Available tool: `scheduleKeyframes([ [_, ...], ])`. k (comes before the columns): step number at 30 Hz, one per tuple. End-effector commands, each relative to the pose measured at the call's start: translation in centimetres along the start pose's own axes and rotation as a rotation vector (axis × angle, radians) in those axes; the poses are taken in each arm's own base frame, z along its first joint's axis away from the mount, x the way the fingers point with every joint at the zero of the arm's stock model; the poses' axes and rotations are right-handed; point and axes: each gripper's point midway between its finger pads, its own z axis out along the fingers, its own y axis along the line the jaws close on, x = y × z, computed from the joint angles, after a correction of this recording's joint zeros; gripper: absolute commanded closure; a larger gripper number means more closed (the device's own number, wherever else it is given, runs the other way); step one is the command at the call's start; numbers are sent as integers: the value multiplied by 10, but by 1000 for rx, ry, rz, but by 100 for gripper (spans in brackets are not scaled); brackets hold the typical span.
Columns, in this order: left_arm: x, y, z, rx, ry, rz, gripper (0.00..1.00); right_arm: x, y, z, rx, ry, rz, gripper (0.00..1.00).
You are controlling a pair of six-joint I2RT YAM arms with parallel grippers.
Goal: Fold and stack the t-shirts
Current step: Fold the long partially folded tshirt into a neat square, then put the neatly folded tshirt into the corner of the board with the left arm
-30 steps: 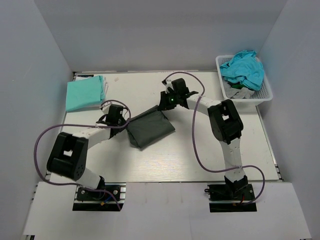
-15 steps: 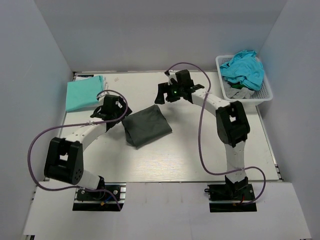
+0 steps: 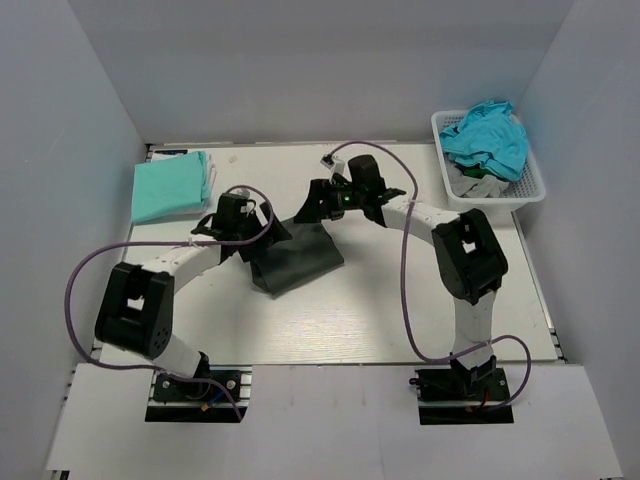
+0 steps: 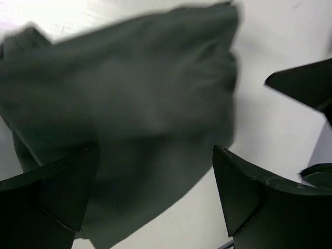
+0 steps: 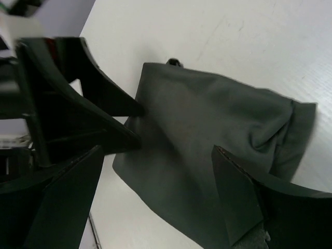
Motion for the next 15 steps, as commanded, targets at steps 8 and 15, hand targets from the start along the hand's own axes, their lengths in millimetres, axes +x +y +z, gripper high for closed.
scheduleKeyframes([
  [8,56,69,9,-175,174,-22,0,32,-83,44,143,-31,203,10],
  [15,28,54,14,-158,128,63,0,52,-106,39,241,1,221,10],
])
